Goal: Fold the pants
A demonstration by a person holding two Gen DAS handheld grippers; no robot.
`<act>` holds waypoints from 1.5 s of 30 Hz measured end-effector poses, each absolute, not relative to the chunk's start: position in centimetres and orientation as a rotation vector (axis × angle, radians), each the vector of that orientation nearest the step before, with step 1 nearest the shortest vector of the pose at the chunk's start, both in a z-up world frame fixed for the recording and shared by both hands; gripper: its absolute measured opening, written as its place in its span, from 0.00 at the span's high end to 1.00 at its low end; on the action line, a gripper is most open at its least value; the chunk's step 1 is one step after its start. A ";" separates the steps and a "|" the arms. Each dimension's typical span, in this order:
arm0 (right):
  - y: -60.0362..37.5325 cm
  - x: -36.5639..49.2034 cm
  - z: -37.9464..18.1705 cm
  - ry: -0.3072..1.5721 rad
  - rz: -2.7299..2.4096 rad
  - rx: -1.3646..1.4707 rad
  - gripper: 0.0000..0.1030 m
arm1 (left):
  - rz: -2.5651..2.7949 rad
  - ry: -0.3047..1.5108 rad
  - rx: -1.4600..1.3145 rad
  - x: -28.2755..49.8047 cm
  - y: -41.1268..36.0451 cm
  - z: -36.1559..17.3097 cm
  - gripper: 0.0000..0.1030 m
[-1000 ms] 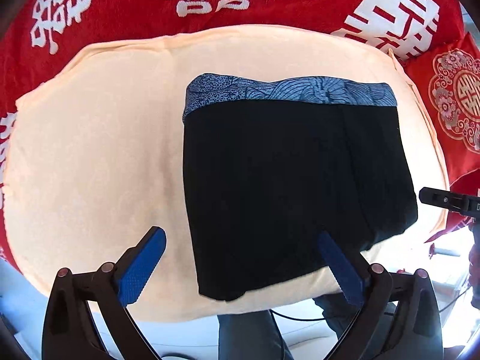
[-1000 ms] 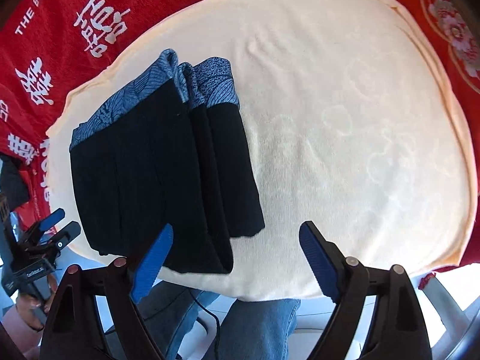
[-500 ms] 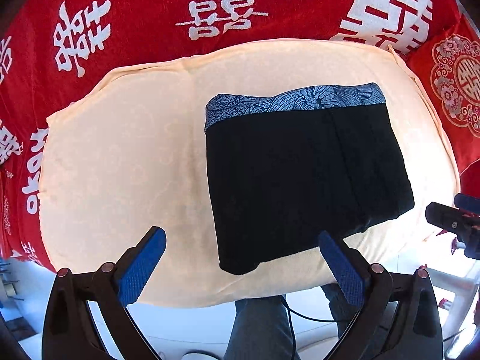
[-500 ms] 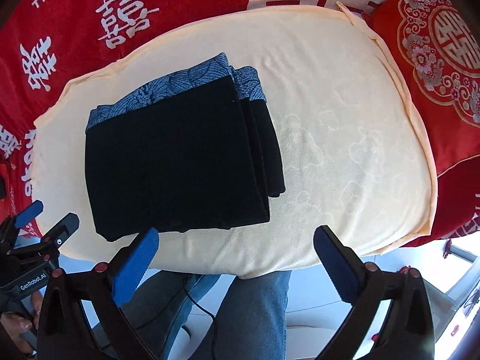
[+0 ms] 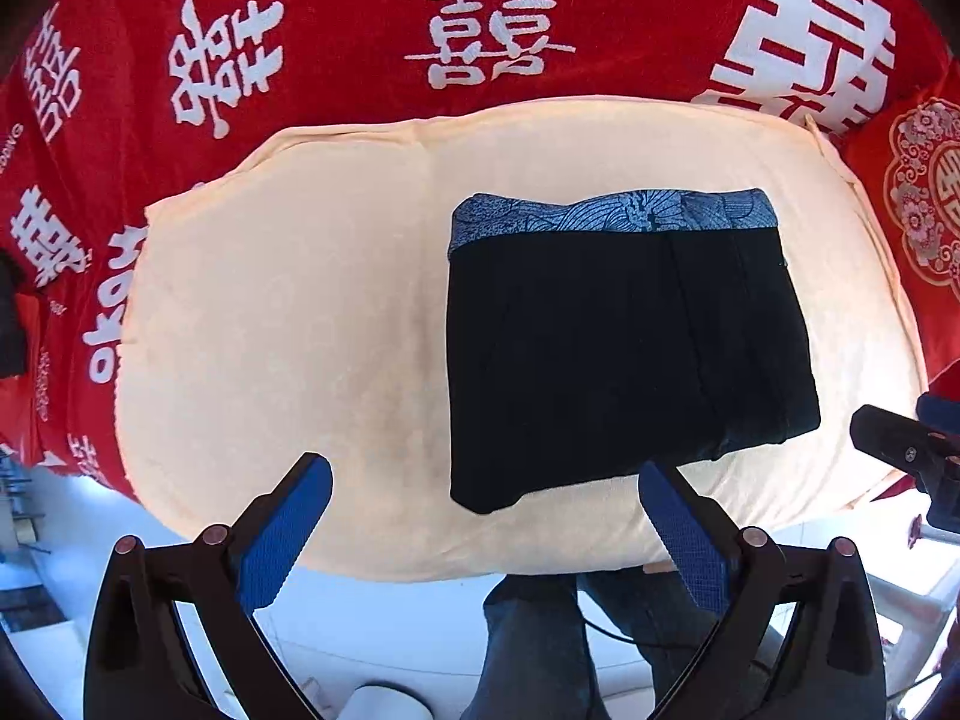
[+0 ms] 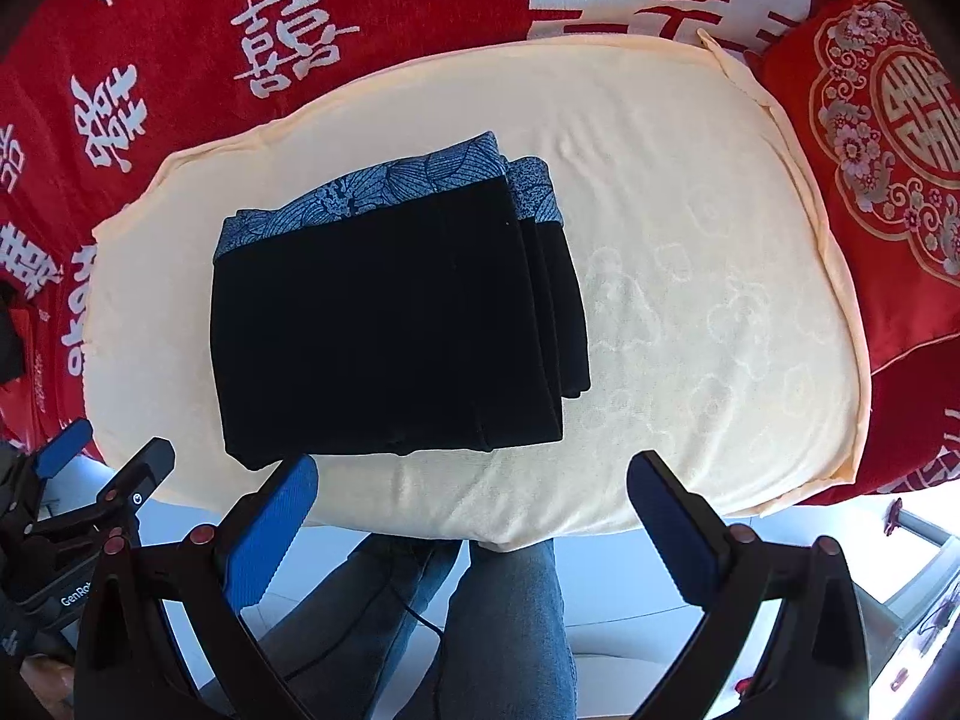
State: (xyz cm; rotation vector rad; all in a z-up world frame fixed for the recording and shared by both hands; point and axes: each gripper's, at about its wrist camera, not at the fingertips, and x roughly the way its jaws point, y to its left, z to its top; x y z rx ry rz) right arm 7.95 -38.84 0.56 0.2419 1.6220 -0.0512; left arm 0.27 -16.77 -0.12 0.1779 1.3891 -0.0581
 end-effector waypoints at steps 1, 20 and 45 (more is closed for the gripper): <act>-38.9 7.9 0.8 1.618 -0.041 0.234 0.00 | -0.053 1.390 0.174 0.0 -16.9 0.1 0.00; -39.4 7.0 3.6 1.614 0.012 0.172 0.00 | -0.004 1.429 0.132 -3.0 -18.2 1.9 0.00; -37.8 6.7 4.8 1.591 0.058 0.112 0.00 | 0.013 1.408 0.150 -3.7 -18.3 3.0 0.00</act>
